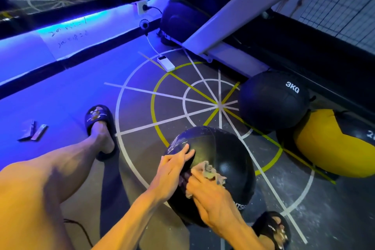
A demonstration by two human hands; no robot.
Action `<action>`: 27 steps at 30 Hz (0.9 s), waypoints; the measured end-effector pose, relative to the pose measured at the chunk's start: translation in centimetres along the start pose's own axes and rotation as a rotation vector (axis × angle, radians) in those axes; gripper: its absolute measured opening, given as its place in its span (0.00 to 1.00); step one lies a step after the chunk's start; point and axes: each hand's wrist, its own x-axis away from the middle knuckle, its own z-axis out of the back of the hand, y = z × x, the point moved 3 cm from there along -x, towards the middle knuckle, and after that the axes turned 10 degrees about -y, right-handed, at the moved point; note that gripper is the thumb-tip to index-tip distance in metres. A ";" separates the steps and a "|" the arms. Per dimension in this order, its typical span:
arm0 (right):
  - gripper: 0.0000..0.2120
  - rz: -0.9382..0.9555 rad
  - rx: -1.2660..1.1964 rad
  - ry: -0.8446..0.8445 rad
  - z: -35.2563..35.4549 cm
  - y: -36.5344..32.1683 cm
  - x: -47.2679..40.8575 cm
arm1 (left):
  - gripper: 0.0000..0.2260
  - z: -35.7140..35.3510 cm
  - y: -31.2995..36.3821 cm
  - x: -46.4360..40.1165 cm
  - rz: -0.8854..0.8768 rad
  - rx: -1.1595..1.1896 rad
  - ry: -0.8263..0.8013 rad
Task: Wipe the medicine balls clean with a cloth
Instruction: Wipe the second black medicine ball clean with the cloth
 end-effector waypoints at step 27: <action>0.15 -0.533 -0.203 0.034 4.6 15.1 -5.2 | 0.23 -4.5 -1.3 0.1 -0.297 -0.576 -0.113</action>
